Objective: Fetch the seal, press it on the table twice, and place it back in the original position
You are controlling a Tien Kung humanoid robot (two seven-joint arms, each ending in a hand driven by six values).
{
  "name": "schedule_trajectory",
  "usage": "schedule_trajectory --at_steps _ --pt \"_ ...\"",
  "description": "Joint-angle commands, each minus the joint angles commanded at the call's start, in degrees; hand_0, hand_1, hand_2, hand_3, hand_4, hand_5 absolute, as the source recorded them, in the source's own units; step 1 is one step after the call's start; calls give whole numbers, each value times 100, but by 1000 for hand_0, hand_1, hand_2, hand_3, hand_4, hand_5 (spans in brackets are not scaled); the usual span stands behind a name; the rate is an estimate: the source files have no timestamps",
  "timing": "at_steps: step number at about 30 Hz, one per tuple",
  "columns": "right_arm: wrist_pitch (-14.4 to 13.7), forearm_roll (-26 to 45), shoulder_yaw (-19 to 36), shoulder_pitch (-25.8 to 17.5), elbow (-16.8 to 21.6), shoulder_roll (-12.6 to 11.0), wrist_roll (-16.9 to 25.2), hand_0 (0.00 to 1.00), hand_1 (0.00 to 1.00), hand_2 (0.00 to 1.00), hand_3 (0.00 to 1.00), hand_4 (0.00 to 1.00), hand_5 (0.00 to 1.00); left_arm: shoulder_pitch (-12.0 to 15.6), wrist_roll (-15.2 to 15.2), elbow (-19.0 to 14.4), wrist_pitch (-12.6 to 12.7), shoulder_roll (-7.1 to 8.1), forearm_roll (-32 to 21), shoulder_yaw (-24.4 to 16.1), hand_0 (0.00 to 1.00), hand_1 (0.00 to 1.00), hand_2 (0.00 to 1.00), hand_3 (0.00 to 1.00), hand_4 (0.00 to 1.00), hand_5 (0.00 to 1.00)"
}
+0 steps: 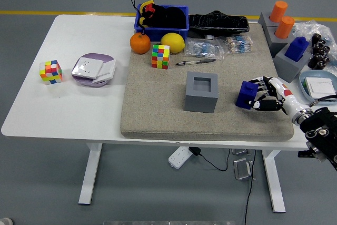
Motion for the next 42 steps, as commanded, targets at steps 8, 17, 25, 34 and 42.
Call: schedule_trajectory --at_steps 8,17,25,34,42 --pt "1 -59 290 126 1053 -166 -60 391 305 344 329 656 2 -9 0 3 6 30 -7 20 793 744 739 762 627 449" --pt "207 97 136 256 2047 -224 -298 387 304 343 328 658 2 -10 0 -5 6 32 -24 56 793 744 738 763 627 450" --pt "311 266 -385 500 1893 -104 -372 387 305 344 329 657 2 -12 2 -5 5 34 -40 79 794 745 739 763 627 450" --pt "325 440 -783 955 1309 199 -307 384 304 344 329 658 2 -50 1 -8 5 35 -37 94 793 745 738 763 628 450" --pt "389 490 -959 1175 986 288 -332 384 304 345 330 659 2 -47 2 1 3 24 -75 134 793 745 738 763 627 450"
